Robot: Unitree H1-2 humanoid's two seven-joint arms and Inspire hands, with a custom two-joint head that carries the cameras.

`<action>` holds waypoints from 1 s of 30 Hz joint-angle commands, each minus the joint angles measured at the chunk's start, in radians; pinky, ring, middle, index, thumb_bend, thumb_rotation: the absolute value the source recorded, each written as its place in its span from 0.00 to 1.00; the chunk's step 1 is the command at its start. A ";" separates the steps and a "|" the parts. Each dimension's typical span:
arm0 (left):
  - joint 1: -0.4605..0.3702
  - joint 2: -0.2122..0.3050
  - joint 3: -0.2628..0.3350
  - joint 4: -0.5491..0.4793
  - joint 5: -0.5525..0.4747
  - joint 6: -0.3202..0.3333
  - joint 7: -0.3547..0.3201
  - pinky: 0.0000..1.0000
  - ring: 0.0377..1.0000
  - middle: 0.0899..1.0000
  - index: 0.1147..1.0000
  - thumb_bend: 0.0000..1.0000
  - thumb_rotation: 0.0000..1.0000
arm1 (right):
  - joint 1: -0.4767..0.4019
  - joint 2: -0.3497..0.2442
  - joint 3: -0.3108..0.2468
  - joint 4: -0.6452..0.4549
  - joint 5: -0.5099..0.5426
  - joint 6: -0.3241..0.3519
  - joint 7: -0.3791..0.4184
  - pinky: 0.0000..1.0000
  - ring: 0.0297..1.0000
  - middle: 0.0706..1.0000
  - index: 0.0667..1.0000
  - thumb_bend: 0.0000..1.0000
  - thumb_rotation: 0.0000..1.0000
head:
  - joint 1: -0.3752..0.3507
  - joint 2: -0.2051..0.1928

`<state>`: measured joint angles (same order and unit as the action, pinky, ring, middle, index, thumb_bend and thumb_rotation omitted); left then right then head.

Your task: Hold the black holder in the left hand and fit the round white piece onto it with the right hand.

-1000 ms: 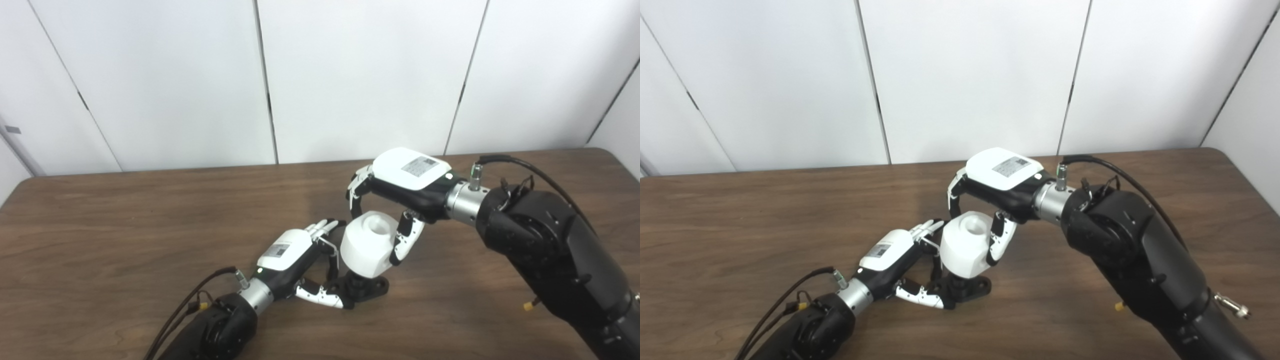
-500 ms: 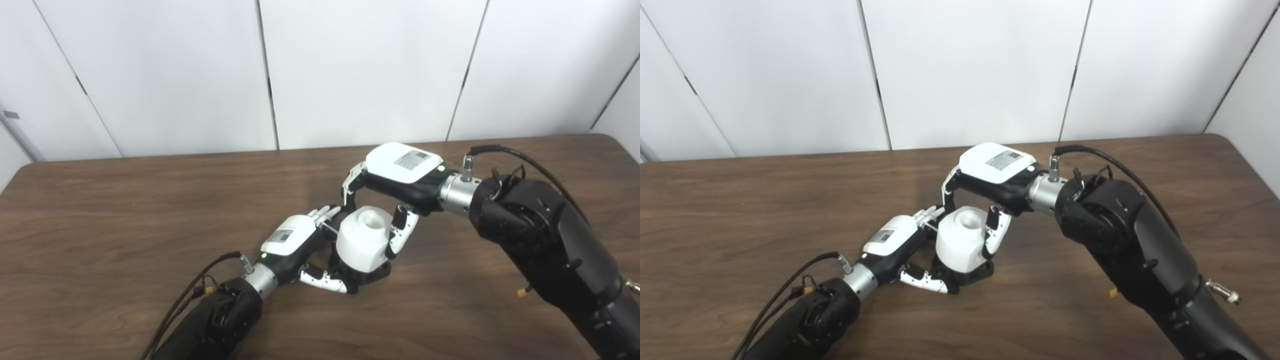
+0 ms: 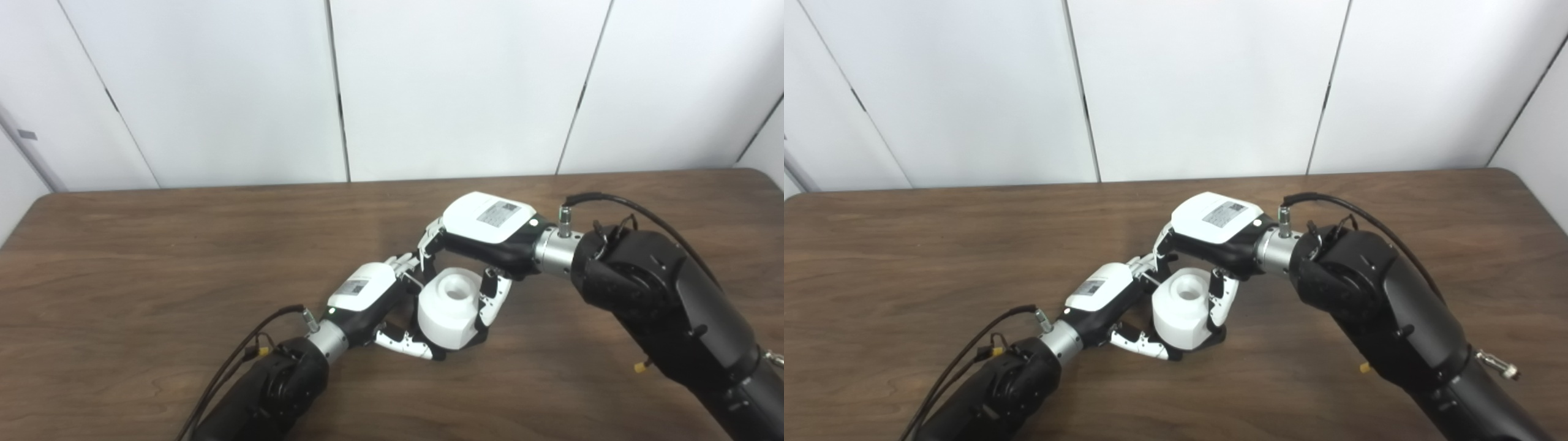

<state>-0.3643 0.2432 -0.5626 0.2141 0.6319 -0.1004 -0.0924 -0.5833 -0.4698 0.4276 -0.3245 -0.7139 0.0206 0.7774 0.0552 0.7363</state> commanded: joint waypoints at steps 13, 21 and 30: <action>0.059 0.014 -0.050 0.012 0.031 0.037 -0.098 0.99 1.00 0.97 0.42 0.52 0.07 | 0.025 0.015 0.005 0.048 -0.020 -0.015 -0.043 0.69 0.83 0.73 0.44 0.53 0.14 | 0.003 0.010; 0.068 0.018 -0.051 -0.008 0.022 0.052 -0.117 0.99 1.00 0.98 0.42 0.52 0.06 | 0.047 0.025 0.008 0.062 -0.030 -0.019 -0.075 0.69 0.80 0.72 0.44 0.53 0.14 | 0.007 0.021; 0.077 0.028 -0.051 -0.024 0.010 0.057 -0.125 1.00 1.00 0.98 0.42 0.52 0.07 | 0.059 0.033 0.007 0.089 -0.047 -0.018 -0.121 0.67 0.79 0.71 0.44 0.53 0.14 | 0.004 0.027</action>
<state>-0.3446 0.2618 -0.5626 0.1668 0.6272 -0.0503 -0.1156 -0.5398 -0.4436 0.4155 -0.2765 -0.7158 0.0019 0.6588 0.0583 0.7624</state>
